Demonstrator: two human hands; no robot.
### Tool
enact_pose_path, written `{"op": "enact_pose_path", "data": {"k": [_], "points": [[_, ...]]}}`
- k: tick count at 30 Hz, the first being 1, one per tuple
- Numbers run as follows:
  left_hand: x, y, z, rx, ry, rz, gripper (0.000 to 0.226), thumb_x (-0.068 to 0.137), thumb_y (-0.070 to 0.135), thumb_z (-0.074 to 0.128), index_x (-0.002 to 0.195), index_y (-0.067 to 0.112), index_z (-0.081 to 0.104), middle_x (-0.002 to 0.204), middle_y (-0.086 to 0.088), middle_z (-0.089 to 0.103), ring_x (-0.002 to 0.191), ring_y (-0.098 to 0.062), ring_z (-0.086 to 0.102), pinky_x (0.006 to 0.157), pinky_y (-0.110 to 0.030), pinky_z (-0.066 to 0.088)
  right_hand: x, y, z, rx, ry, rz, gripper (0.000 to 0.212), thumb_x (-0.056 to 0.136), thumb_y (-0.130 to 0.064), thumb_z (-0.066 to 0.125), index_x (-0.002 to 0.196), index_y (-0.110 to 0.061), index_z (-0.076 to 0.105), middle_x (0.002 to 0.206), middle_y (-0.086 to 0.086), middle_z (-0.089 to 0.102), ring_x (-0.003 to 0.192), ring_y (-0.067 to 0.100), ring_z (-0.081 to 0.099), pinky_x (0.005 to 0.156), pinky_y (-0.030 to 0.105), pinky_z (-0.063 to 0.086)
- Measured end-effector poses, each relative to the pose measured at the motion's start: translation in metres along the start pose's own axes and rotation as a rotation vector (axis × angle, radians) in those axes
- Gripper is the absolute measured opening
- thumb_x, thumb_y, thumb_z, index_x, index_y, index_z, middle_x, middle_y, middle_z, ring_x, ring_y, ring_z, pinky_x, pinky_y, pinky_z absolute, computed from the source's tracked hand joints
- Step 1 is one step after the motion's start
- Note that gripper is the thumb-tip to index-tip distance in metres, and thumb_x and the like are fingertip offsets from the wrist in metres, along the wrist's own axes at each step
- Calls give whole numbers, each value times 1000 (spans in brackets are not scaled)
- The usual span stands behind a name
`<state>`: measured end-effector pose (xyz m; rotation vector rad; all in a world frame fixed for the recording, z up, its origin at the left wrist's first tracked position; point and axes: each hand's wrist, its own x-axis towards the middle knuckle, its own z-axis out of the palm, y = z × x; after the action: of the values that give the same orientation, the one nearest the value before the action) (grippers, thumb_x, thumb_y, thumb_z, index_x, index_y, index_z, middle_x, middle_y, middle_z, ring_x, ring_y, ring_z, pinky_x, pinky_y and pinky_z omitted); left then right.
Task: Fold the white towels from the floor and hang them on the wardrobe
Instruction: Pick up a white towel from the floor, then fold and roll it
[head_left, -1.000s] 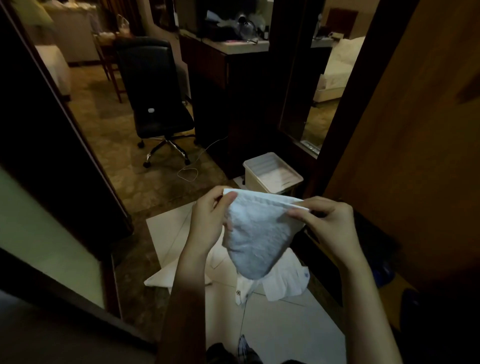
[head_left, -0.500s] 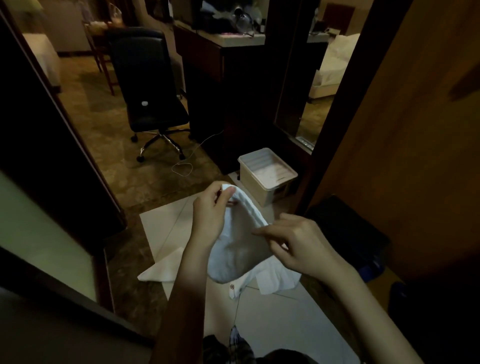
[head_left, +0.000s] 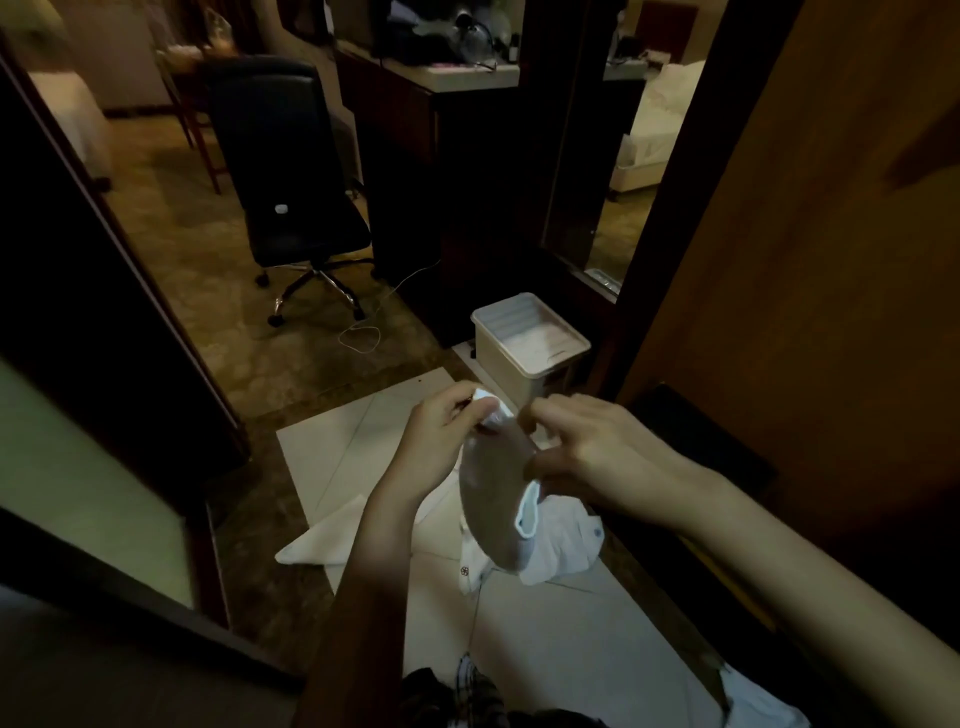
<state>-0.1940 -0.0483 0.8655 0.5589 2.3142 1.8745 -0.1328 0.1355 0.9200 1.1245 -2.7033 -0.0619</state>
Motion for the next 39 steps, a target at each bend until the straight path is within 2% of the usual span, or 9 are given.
{"op": "enact_pose_path", "data": {"k": [5, 9, 14, 20, 26, 29, 34, 36, 39], "points": [[-1, 11, 8, -157, 80, -34, 10, 91, 3, 56, 94, 3, 66, 87, -7, 66, 81, -5, 62, 76, -20, 49, -11, 13, -2, 218, 119, 307, 27, 75, -54, 66, 82, -30, 76, 99, -2, 58, 77, 12, 55, 63, 22, 33], [-2, 17, 16, -213, 78, -56, 10, 90, 5, 58, 92, 10, 66, 88, -4, 70, 78, -2, 66, 70, -16, 53, -10, 16, -6, 273, 145, 467, 52, 73, -67, 49, 82, -23, 77, 111, 1, 60, 87, 20, 61, 69, 26, 41], [-2, 23, 16, -290, 98, -56, 14, 90, 5, 59, 88, 15, 68, 77, 7, 72, 74, -2, 68, 64, -15, 52, 0, 11, -13, 95, 158, 420, 51, 74, -67, 48, 75, -23, 74, 109, 2, 64, 79, 20, 61, 70, 28, 37], [0, 32, 20, -277, 102, -28, 13, 90, 8, 60, 89, 15, 71, 82, 4, 73, 80, -6, 68, 72, -20, 53, 6, 19, -14, 73, 214, 433, 49, 79, -65, 45, 74, -22, 68, 80, -7, 62, 70, 11, 55, 73, 24, 19], [2, 34, 19, -350, 55, -85, 35, 87, 43, 50, 95, 16, 70, 98, -9, 72, 97, -19, 68, 82, -27, 54, 3, 21, -16, 137, 203, 519, 29, 84, -54, 54, 74, -27, 56, 81, -8, 59, 71, 7, 48, 76, 28, 27], [-1, 38, 17, -323, -7, -40, 14, 88, 25, 59, 97, 22, 69, 92, 6, 73, 92, -6, 67, 79, -19, 53, 1, 23, -15, 162, 239, 530, 27, 86, -48, 58, 73, -24, 57, 77, -8, 55, 66, 8, 47, 74, 30, 31], [-2, 41, 15, -280, -44, 10, 28, 83, -1, 66, 108, 11, 65, 101, 3, 70, 91, 1, 66, 79, -14, 51, 1, 23, -18, 320, 314, 577, 24, 81, -45, 64, 78, -23, 56, 74, -11, 55, 64, 1, 49, 63, 17, 33], [-3, 43, 17, -286, -42, 25, 29, 85, -3, 62, 111, 10, 63, 101, 1, 69, 90, 2, 66, 77, -13, 50, 0, 21, -19, 520, 376, 642, 29, 77, -36, 75, 91, -21, 55, 79, -12, 55, 68, 1, 53, 57, 15, 40], [-4, 46, 18, -302, -16, 51, 28, 87, -4, 59, 106, 16, 63, 96, 9, 69, 87, 3, 66, 73, -12, 50, -1, 22, -16, 760, 390, 704, 47, 76, -35, 76, 117, -22, 56, 94, -6, 60, 83, 7, 59, 67, 20, 49]]}}
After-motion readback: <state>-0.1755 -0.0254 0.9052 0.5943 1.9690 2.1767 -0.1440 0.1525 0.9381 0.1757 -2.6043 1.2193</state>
